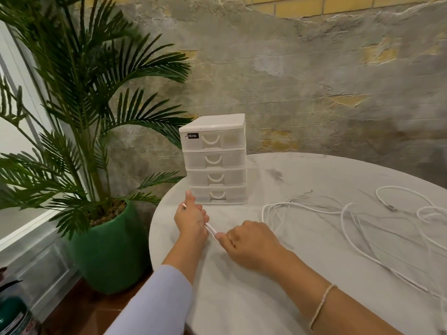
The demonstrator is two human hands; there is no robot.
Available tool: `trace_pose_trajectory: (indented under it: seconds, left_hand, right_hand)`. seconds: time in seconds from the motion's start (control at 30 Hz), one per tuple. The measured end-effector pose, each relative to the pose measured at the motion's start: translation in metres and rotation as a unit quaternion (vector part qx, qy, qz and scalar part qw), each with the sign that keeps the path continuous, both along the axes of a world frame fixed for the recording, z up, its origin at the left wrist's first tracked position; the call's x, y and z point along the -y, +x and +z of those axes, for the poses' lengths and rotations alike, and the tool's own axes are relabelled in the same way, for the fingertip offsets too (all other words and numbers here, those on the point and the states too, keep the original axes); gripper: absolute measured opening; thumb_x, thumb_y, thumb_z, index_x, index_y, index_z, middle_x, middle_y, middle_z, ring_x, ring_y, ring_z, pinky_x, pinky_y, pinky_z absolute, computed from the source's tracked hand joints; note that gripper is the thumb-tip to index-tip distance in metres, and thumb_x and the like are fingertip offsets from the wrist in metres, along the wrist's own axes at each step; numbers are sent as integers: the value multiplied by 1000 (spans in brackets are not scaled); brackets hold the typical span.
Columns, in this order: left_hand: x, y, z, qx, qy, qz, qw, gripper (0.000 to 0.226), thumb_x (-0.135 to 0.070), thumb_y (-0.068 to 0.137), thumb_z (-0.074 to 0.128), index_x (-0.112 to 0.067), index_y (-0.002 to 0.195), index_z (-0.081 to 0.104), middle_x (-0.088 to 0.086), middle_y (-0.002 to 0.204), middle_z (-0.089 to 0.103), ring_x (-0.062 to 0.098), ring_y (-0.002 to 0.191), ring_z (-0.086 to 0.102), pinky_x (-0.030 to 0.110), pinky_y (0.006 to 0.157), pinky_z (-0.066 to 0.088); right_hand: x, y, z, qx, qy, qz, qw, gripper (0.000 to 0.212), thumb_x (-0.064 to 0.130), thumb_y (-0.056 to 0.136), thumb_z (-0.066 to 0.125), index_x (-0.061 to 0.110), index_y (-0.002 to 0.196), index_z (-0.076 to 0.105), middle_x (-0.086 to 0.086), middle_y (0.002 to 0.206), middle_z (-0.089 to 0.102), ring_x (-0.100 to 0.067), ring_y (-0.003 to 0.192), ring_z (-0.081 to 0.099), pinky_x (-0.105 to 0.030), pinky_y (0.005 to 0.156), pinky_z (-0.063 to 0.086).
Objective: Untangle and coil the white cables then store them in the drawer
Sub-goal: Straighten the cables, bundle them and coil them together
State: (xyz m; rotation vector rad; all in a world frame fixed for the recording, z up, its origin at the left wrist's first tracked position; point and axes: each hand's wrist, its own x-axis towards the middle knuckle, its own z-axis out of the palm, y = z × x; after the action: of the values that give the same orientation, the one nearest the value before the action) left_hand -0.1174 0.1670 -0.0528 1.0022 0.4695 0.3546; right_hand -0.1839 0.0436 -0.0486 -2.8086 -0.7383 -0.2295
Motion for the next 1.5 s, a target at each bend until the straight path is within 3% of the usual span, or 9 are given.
trace_pose_trajectory:
  seconds: [0.07, 0.23, 0.43, 0.6, 0.8, 0.97, 1.1, 1.3, 1.5]
  left_hand:
    - [-1, 1, -1, -8, -14, -1, 1000, 30, -38, 96, 49, -13, 80, 51, 0, 58, 37, 9, 43, 28, 16, 33, 24]
    - [-9, -5, 10, -5, -122, -124, 985, 35, -38, 97, 46, -16, 70, 40, -7, 34, 26, 3, 23, 19, 12, 24, 13]
    - [-7, -11, 10, -6, -73, -92, 993, 32, -38, 96, 48, -14, 75, 45, -4, 46, 29, 4, 27, 20, 13, 27, 16]
    - [-14, -4, 3, -25, -39, 18, 999, 43, -43, 95, 48, -4, 110, 57, 0, 58, 31, 11, 45, 26, 19, 37, 26]
    - [-16, -7, 1, -20, -50, -34, 998, 75, -51, 97, 38, 4, 145, 24, -1, 66, 30, 9, 53, 29, 18, 48, 27]
    - [-20, -2, 0, -57, 9, 16, 998, 38, -44, 93, 52, -8, 101, 56, 1, 57, 33, 12, 46, 27, 22, 41, 27]
    - [-24, -3, -8, -93, 140, 0, 986, 31, -37, 89, 62, -7, 86, 55, 6, 65, 55, 17, 54, 54, 34, 70, 53]
    - [-42, -15, -7, -125, 404, -1, 906, 24, -27, 87, 66, -9, 102, 60, 5, 88, 65, 12, 68, 54, 24, 59, 43]
    - [-29, -19, -2, 0, 650, -3, 760, 23, -25, 93, 56, -11, 108, 64, 2, 108, 64, 21, 110, 53, 26, 90, 38]
  right_hand:
    - [2, 0, 0, -15, -4, 8, 1000, 55, 46, 100, 23, 18, 56, 40, -16, 98, 65, -30, 88, 52, -31, 70, 28]
    - [30, 22, 2, -27, 49, -126, 990, 64, 54, 98, 21, 10, 97, 67, -14, 112, 64, -31, 111, 55, -35, 89, 40]
    - [38, 36, -7, 14, 42, -178, 983, 53, 38, 99, 26, 7, 85, 67, -12, 99, 67, -29, 101, 59, -31, 78, 40]
    - [21, 27, -9, -63, -7, -21, 998, 46, 34, 96, 31, 12, 57, 40, -16, 94, 62, -28, 89, 48, -31, 70, 32]
    - [33, 39, -13, -41, 61, -140, 987, 48, 35, 94, 34, 14, 51, 37, -7, 73, 54, -23, 75, 45, -30, 66, 32]
    - [42, 48, -19, -16, 91, -215, 972, 48, 35, 95, 31, 15, 51, 34, 0, 59, 40, -22, 71, 46, -28, 65, 32]
    - [44, 50, -21, -17, 79, -212, 974, 48, 34, 97, 28, 17, 52, 32, 1, 59, 37, -22, 71, 45, -28, 67, 33]
    - [47, 52, -22, -21, 65, -201, 977, 47, 35, 97, 29, 18, 53, 32, 2, 59, 37, -22, 73, 46, -28, 68, 33]
    - [47, 52, -23, -9, 70, -198, 978, 49, 35, 97, 29, 16, 52, 35, 1, 59, 40, -22, 72, 47, -28, 67, 33]
